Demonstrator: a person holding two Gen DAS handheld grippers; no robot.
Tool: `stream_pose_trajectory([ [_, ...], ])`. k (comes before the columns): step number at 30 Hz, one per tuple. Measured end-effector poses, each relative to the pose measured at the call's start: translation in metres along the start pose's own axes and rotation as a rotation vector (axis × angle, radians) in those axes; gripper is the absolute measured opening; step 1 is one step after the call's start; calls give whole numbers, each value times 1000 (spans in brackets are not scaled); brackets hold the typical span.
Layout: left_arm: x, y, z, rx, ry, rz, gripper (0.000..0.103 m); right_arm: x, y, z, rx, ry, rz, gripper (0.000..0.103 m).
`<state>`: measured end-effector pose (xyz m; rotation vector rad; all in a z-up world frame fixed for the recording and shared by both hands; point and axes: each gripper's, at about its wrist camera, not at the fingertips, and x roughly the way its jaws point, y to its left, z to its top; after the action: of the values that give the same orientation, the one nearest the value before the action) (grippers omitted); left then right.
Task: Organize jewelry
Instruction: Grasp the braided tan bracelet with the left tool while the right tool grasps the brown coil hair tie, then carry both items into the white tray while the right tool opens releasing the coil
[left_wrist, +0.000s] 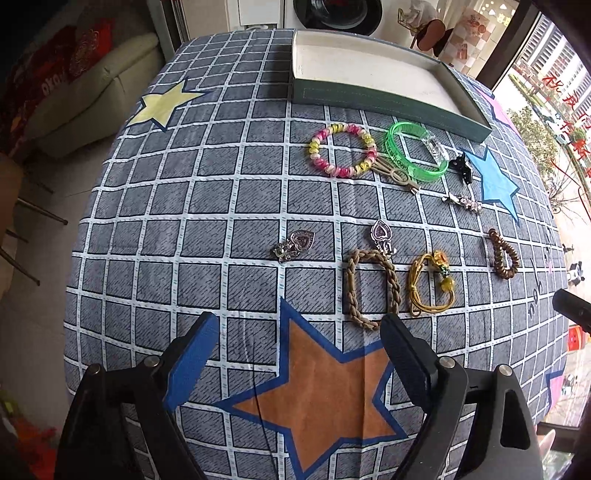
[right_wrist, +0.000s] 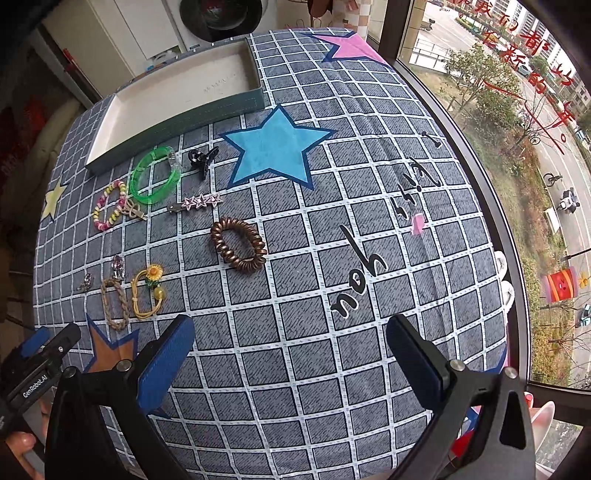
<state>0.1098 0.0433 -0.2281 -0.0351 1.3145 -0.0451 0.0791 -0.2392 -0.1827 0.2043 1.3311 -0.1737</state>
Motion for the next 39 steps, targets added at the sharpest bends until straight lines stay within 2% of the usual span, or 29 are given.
stream_pose_trajectory([
  [2, 8, -2, 1, -14, 4, -1, 99, 16, 1, 9, -18, 10, 1, 103],
  [4, 14, -5, 3, -21, 2, -2, 91, 30, 3, 18, -41, 20, 1, 102],
  [6, 21, -7, 4, -27, 6, 3, 91, 41, 6, 26, -65, 25, 0, 99],
  [8, 26, -10, 6, -35, 7, 5, 81, 51, 8, 33, -79, 29, 6, 98],
  [12, 33, -17, 8, -37, 14, 3, 79, 69, 14, 42, -113, 52, 11, 78],
  [16, 37, -30, 10, -6, 6, 22, 79, 77, 23, 46, -152, 48, 9, 67],
  [17, 39, -33, 10, 1, 7, 25, 79, 80, 27, 47, -172, 47, 1, 61],
  [18, 41, -35, 10, 10, 9, 35, 77, 82, 30, 46, -186, 48, -1, 55],
  [20, 39, -39, 9, 28, -13, 32, 72, 83, 34, 45, -206, 41, -12, 51],
  [21, 38, -41, 9, 36, -14, 30, 67, 83, 37, 44, -218, 36, -9, 44],
  [22, 37, -42, 8, 44, -20, 25, 55, 83, 39, 44, -225, 33, -6, 41],
  [23, 35, -44, 8, 57, -28, 21, 47, 83, 41, 41, -229, 30, -4, 33],
  [25, 36, -51, 9, 90, -26, 14, 17, 80, 44, 39, -228, 28, -1, 21],
  [26, 35, -50, 9, 94, -24, -1, 17, 79, 43, 38, -225, 30, 4, 14],
  [27, 35, -49, 10, 90, -17, -30, 17, 79, 41, 38, -219, 31, 13, 13],
  [33, 13, -36, 16, 57, -37, -154, 17, 68, 23, 46, -176, 50, 100, 12],
  [39, -10, -29, 34, 40, -72, -203, 17, 53, 28, 64, -143, 38, 176, 12],
])
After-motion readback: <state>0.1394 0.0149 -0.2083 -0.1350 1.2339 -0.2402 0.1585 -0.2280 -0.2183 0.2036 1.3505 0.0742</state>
